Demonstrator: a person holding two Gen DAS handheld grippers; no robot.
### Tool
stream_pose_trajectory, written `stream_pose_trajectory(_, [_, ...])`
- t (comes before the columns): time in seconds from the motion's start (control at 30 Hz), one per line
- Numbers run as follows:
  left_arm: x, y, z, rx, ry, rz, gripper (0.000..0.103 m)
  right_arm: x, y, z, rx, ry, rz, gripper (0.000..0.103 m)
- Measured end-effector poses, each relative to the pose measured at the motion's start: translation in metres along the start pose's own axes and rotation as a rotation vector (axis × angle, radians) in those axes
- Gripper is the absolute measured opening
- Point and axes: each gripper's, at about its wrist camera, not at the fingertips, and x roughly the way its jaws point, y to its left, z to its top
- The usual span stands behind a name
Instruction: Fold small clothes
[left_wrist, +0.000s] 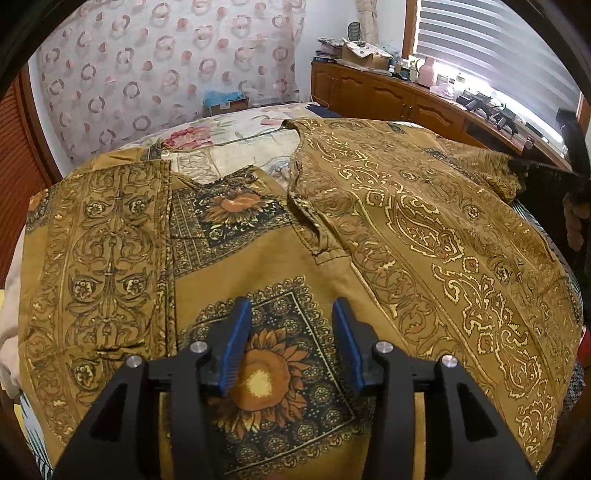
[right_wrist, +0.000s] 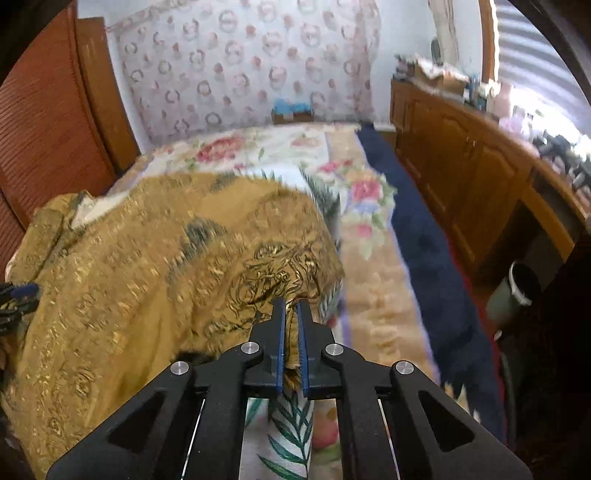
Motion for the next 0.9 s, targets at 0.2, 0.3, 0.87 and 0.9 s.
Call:
stream_pose_trajectory(0.2, [0.000, 0.000, 0.001, 0.003, 0.001, 0.004, 0.045, -0.017, 0.022, 0.016, -0.063, -0.063, -0.003, 0.003])
stream_pose_trajectory(0.3, [0.000, -0.001, 0.000, 0.007, 0.000, 0.009, 0.045, -0.019, 0.036, 0.021, -0.090, -0.080, 0.009, 0.003])
stream_pose_trajectory(0.87, [0.000, -0.003, 0.000, 0.014, 0.003, -0.007, 0.051, -0.016, 0.130, 0.035, -0.216, -0.108, 0.184, 0.003])
stream_pose_trajectory(0.9, [0.001, -0.003, 0.000, 0.014, 0.004, -0.006, 0.051, -0.013, 0.134, 0.031, -0.224, -0.094, 0.192, 0.003])
